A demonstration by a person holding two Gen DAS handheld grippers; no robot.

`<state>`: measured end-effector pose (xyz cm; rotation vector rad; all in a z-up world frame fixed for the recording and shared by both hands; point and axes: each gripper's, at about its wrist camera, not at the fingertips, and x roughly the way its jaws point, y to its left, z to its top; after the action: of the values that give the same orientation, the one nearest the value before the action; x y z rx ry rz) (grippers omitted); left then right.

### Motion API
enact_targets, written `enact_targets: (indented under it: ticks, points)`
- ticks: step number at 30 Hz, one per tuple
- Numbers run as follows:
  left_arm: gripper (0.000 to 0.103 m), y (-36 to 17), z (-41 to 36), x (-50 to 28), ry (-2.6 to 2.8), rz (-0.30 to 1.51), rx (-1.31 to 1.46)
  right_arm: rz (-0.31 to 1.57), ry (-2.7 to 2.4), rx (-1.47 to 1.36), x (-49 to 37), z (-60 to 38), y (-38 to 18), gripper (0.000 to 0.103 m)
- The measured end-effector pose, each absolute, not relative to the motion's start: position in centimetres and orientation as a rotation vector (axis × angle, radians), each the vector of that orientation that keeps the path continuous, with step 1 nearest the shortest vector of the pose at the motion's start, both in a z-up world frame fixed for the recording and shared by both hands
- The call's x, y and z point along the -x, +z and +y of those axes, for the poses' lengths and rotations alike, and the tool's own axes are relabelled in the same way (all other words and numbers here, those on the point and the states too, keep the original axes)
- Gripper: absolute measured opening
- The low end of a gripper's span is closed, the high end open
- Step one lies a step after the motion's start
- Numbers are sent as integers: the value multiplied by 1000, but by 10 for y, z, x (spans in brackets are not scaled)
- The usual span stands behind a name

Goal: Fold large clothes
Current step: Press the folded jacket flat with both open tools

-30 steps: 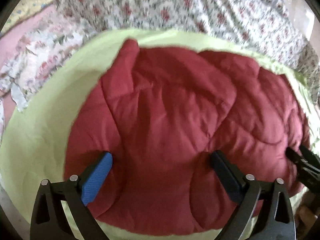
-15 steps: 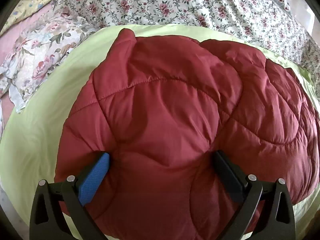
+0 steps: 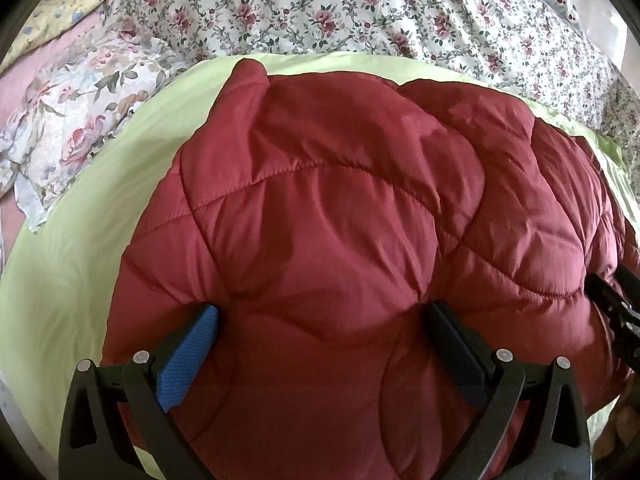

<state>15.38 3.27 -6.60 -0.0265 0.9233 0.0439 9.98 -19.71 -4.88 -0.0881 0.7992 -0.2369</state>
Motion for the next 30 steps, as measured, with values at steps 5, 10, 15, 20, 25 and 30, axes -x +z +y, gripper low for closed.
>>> enact_targets:
  ticks: [5,10,15,20,25,30]
  points:
    - [103,-69,31,-151,53,902,22,788,-238,92,-99,-196,-50,89]
    - [103,-70,30,-149,51,899,18,782,-234,92,-98,-198,-51,90]
    - [103,-70,31,-148,49,902,20,778,-232,90,-95,-196,-50,90]
    - [103,-70,30,-147,53,906,22,725,-250,119,-71,-184,-39,87]
    - [103,-66,30,-144,63,911,23,787,-260,114,-70,-187,-47,88]
    - [102,-49,32,-116,39,896,56,804,-262,116,-75,-189,-52,90]
